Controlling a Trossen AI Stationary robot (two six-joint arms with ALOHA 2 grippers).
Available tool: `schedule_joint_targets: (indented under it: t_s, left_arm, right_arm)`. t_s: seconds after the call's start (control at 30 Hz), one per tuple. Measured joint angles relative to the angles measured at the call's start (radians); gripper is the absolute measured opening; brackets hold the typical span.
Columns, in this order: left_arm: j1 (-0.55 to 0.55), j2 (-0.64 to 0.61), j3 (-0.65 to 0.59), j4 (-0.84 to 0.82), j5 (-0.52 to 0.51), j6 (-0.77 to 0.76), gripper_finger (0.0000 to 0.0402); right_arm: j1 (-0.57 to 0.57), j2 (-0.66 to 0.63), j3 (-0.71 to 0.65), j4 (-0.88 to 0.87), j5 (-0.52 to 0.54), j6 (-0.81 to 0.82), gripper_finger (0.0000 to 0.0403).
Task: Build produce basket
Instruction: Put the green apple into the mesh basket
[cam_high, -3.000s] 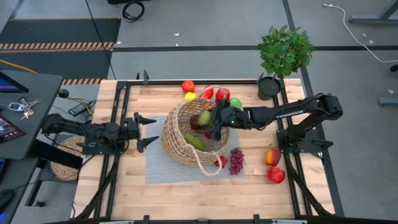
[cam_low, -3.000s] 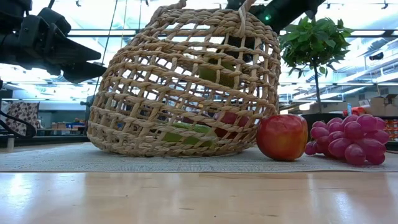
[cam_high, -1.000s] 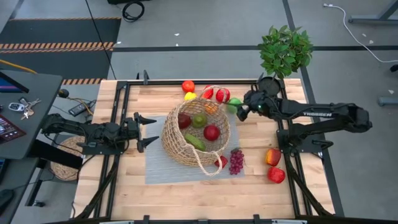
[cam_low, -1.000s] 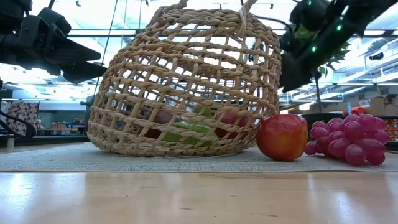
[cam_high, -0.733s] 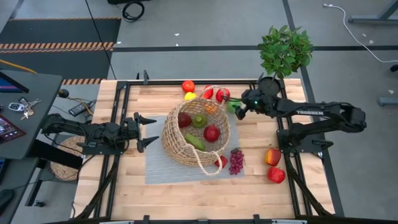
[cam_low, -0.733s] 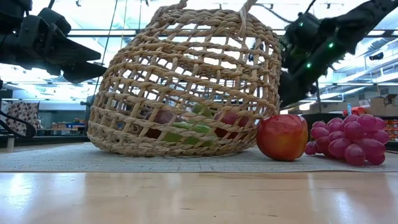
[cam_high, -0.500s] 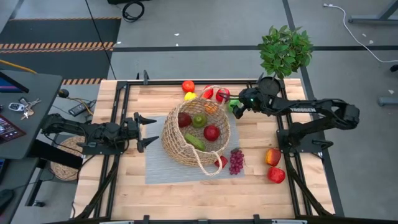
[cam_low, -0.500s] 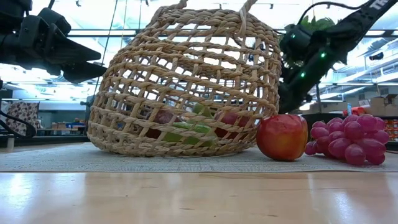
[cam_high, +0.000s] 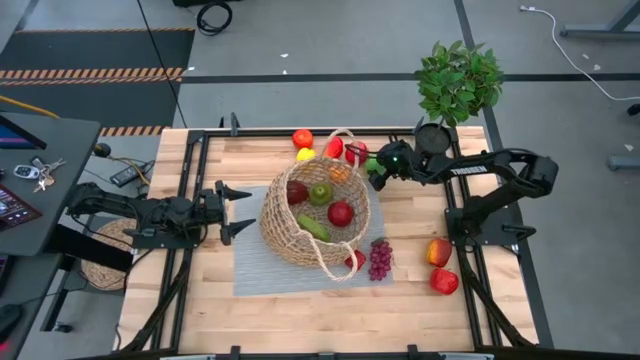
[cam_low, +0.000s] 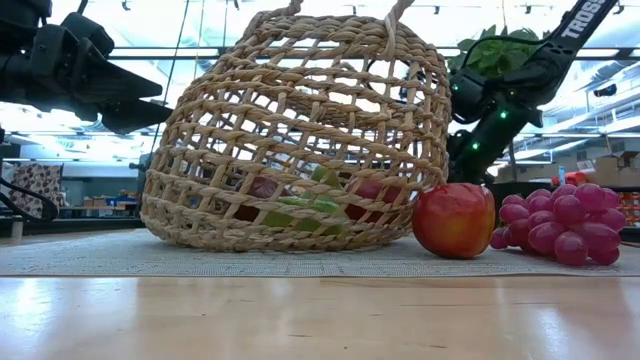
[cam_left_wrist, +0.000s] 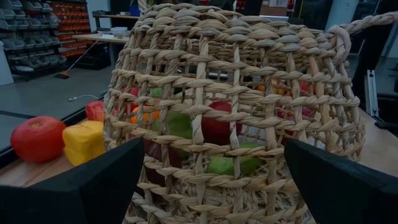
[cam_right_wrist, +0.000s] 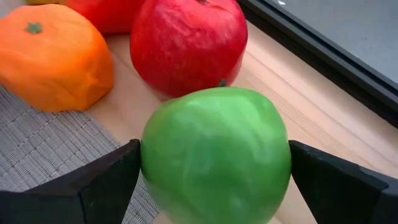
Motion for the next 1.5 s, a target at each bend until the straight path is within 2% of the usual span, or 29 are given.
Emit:
schedule_joint_targets:
  t_s: [0.57,0.83,1.2,1.33,1.5]
  left_arm:
    - [0.0,0.0,0.0,0.0,0.0,0.0,0.0394]
    - [0.0,0.0,0.0,0.0,0.0,0.0,0.0394]
    - [0.0,0.0,0.0,0.0,0.0,0.0,0.0394]
    - [0.0,0.0,0.0,0.0,0.0,0.0,0.0394]
    - [0.0,0.0,0.0,0.0,0.0,0.0,0.0394]
  right_arm:
    - [0.005,-0.093,-0.004,-0.061,-0.003,0.014,0.036]
    - [0.036,-0.288,0.036,-0.181,-0.003,0.029,0.036]
    - [0.143,-0.58,0.054,-0.188,-0.023,0.073,0.036]
    - [0.201,-0.66,0.054,-0.144,-0.03,0.074,0.036]
    - [0.298,-0.707,0.054,0.036,-0.126,0.048,0.036]
